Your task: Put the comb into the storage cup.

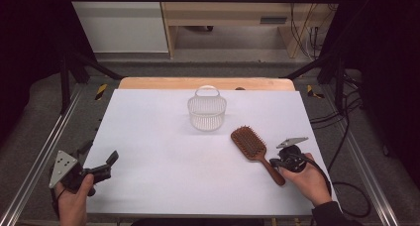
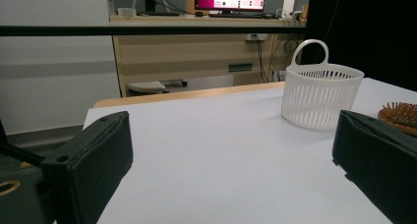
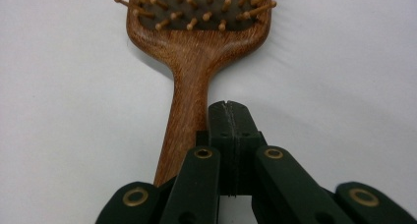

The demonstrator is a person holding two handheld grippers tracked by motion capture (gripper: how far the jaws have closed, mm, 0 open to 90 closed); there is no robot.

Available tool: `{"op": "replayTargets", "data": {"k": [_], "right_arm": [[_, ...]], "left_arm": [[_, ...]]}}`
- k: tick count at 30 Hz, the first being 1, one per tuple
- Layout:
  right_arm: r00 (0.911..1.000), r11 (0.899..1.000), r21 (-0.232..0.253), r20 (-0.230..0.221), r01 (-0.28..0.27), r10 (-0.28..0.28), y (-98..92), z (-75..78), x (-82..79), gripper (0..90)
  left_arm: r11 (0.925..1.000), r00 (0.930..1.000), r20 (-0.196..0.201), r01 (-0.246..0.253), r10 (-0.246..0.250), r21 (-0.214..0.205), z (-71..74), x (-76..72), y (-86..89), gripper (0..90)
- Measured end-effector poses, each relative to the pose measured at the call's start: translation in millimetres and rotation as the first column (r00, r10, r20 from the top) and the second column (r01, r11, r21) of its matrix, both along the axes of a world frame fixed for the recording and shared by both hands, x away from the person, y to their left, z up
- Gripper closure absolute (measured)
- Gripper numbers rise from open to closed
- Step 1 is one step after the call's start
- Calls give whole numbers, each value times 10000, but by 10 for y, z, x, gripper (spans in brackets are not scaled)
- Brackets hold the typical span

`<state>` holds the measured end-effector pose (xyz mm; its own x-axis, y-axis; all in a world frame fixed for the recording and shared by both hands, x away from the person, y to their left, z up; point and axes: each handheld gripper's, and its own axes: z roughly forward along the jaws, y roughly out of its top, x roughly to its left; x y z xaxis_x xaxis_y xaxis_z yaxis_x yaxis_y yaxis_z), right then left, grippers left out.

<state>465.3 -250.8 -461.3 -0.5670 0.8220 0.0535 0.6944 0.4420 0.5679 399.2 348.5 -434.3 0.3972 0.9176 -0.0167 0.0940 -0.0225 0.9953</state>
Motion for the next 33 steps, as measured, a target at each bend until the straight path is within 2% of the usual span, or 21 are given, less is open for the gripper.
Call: {"op": "replayTargets", "data": {"k": [2, 3, 5, 6, 9, 10, 11, 13, 14, 15, 17, 22, 26, 30, 33], "right_arm": [[9998, 9999, 108, 187, 16, -18, -8, 25, -8, 897], [9993, 9998, 161, 338, 137, -142, -9, 49, -17, 856], [9972, 9985, 456, 665, 311, -341, -10, 101, -35, 715], [9959, 9979, 572, 829, 312, -359, -3, 128, -44, 631], [9930, 9972, 724, 1151, 182, -265, 43, 206, -80, 453], [9930, 9972, 724, 1151, 182, -265, 43, 206, -80, 453], [9929, 9975, 682, 1158, 189, -267, 90, 236, -97, 323], [9925, 9984, 573, 1220, 27, -97, 131, 236, -103, 236], [9925, 9984, 573, 1220, 27, -97, 131, 236, -103, 236], [9930, 9990, 456, 1177, 11, -65, 173, 227, -100, 150], [9950, 9992, 389, 993, 77, -116, 210, 202, -84, 92], [9972, 10000, 27, 750, 30, -32, 260, 140, -46, 65], [9998, 9988, -471, 133, -105, 112, 325, 59, 12, 73], [9998, 9972, -721, -125, -193, 185, 358, 28, 44, 96], [9992, 9948, -984, -340, -249, 217, 389, 18, 80, 158]], "left_arm": [[10000, 10000, 4, -5, 5, 7, 0, -1, 2, 20], [10000, 10000, 3, -14, 14, 0, 1, -1, 3, 20], [10000, 10000, 8, -25, 25, -1, 1, -1, 3, 19], [10000, 10000, 8, -25, 25, -1, 1, -1, 3, 19], [10000, 10000, 6, -28, 28, 15, 1, -1, 1, 18], [10000, 10000, 6, -28, 28, 15, 1, -1, 1, 18], [10000, 10000, 19, -21, 21, 12, 1, 0, -1, 17], [10000, 10000, 14, -32, 32, 17, 0, 0, -1, 17], [10000, 10000, 14, -32, 32, 17, 0, 0, -1, 17], [10000, 10000, 7, -37, 37, 36, 1, 0, 3, 17], [10000, 10000, 5, -41, 41, 35, 1, -1, 5, 17], [10000, 10000, -9, -35, 35, 38, -1, 1, 6, 17], [10000, 10000, -9, -25, 25, 39, -1, 2, 5, 17], [10000, 10000, -37, -18, 18, 39, -4, 5, 4, 15], [10000, 10000, -33, -4, 4, 41, -5, 5, 2, 15]]}}
